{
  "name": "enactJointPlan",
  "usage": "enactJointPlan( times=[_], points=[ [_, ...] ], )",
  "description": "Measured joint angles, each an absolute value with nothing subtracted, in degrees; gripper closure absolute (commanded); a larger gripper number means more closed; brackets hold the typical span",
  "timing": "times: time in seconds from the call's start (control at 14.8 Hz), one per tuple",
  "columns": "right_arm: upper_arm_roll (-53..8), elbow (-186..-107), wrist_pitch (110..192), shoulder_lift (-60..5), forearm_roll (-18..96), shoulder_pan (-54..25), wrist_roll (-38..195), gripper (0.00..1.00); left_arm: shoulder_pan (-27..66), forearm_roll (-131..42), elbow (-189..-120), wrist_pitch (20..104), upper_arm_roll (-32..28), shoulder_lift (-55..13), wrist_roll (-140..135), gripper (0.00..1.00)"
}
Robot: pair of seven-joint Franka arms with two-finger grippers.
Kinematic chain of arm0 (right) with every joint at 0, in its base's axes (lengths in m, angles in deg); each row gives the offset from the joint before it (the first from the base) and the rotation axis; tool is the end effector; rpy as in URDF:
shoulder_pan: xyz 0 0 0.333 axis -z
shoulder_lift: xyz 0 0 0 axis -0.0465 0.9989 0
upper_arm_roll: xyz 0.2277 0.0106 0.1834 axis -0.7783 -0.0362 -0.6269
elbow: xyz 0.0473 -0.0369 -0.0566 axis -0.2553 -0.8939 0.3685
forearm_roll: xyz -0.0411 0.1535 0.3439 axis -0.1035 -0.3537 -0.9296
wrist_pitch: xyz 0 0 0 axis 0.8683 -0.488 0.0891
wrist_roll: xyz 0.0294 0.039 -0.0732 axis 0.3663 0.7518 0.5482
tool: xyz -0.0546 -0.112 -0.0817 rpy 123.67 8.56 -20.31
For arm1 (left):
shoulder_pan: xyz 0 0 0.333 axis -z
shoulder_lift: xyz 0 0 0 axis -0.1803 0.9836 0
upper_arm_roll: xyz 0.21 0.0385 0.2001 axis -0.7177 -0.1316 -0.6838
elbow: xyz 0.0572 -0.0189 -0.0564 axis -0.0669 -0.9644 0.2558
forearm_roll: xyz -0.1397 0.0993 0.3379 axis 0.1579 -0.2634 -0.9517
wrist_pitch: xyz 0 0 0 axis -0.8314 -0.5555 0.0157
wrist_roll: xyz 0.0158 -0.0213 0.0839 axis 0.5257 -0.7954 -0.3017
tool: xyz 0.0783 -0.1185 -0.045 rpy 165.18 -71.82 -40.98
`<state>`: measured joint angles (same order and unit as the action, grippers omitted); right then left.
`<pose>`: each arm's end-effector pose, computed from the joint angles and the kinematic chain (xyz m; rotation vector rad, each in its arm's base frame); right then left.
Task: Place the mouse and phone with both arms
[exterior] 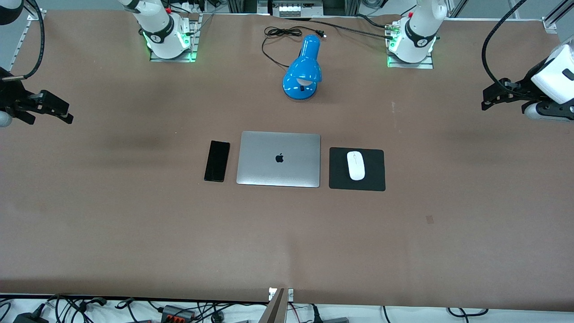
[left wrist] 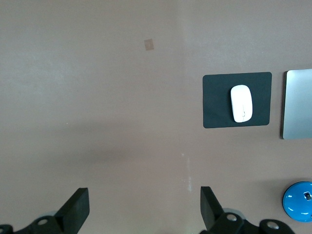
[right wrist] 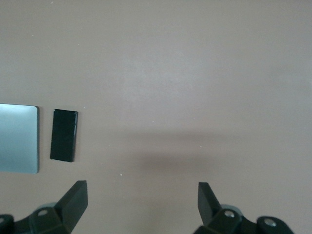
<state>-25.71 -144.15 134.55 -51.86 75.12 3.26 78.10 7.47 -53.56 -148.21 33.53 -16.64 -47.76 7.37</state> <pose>0.5502 -0.0287 0.5256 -3.1335 -0.0352 -0.0824 0.5276 -0.0089 0.5403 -3.1361 0.1227 0.1123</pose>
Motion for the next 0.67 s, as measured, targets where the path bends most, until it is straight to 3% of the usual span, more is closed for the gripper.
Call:
enactJointPlan(
  times=[0.67],
  points=[
    [-25.84, -144.15, 133.8, -52.36, 75.67, 3.43, 78.1, 0.0, 7.47, -53.56, -148.21, 33.53, -16.64, -47.75, 7.39, 0.0]
  ],
)
